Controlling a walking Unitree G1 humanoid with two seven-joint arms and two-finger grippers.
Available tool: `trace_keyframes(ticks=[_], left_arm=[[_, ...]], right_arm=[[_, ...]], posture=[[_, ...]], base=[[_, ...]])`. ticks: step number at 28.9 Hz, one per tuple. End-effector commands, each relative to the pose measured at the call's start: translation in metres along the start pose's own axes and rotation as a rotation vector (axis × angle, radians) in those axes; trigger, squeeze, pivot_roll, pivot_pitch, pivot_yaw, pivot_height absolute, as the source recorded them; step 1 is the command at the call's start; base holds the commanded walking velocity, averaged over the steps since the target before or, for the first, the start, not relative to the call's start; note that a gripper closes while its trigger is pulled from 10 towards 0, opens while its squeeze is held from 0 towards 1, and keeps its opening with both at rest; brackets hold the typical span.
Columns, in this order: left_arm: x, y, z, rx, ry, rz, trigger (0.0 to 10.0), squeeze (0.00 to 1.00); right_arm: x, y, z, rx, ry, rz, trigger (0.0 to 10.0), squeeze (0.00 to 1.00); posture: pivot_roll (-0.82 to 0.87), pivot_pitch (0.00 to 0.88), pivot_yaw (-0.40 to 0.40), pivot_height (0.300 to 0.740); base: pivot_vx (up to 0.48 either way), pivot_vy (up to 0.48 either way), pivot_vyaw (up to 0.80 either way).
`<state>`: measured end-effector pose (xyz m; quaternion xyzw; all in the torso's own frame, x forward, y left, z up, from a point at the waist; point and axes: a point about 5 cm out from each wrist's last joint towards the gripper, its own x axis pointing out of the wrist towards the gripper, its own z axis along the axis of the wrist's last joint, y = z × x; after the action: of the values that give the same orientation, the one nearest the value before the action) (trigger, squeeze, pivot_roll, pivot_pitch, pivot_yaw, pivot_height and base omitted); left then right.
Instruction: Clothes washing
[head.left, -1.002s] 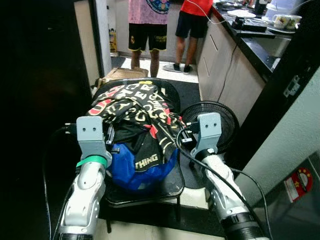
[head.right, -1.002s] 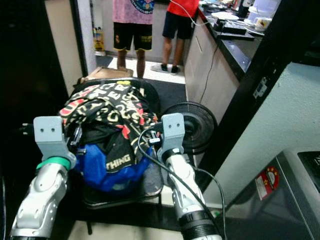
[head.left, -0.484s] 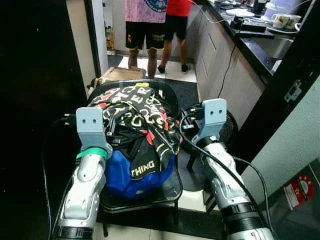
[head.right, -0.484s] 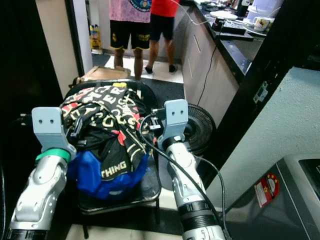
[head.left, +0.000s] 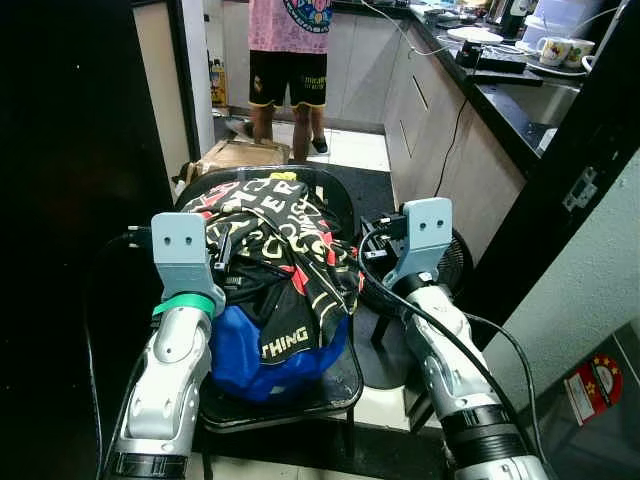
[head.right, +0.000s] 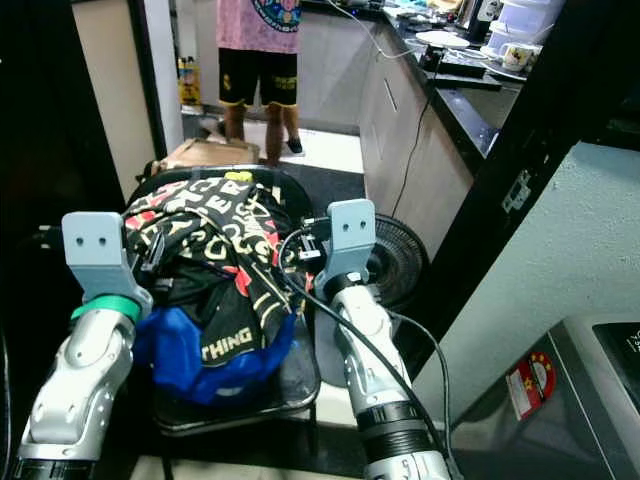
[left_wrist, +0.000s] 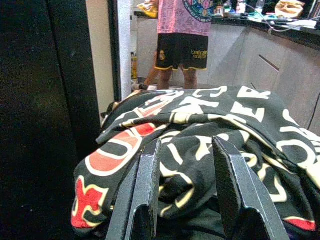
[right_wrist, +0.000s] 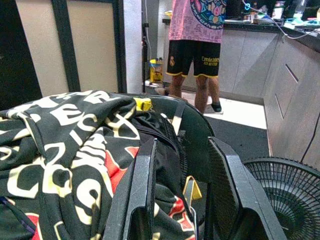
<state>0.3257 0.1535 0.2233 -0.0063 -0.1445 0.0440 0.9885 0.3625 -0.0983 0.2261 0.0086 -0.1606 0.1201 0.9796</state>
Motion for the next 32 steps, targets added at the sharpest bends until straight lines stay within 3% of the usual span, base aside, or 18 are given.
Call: trace_keyframes(ticks=[1,22,32], left_arm=[[-0.0011,-0.0008,-0.0014,0.003,0.009,-0.002,10.0,0.0],[-0.0029,0.0015,-0.0042,-0.003,0.024,0.011,10.0,0.0],[-0.0032,0.004,-0.0077,0.0,0.045,0.026,10.0,0.0]], right_arm=[[-0.0003,0.0007,-0.0034,0.009,0.015,0.003,10.0,0.0],[-0.0022,0.0018,-0.008,0.006,0.035,0.011,10.0,0.0],[-0.0022,0.0023,-0.0084,0.004,0.038,0.015,10.0,0.0]], posture=[[0.0,0.012,-0.029,0.74],[0.0,0.025,-0.033,0.74],[0.0,0.027,-0.034,0.74]], base=[[0.48,0.0,0.0],[0.474,0.0,0.0],[0.066,0.0,0.0]])
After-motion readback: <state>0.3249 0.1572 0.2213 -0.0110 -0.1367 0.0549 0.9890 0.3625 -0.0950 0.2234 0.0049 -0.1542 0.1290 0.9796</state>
